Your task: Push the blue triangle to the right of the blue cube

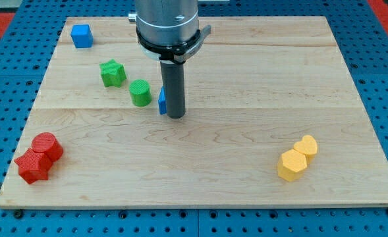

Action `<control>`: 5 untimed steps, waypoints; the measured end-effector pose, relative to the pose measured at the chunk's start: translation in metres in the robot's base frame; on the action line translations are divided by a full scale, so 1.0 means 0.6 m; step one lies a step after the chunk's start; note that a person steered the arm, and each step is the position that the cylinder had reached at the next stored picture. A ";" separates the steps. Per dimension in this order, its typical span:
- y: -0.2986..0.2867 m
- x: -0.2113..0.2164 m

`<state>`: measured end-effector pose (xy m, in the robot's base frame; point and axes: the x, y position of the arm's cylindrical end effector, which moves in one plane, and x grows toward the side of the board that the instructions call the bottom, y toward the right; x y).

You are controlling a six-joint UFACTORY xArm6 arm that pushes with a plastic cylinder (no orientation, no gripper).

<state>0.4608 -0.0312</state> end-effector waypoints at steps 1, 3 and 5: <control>0.030 0.046; 0.041 0.063; 0.018 0.025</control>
<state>0.4758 -0.0204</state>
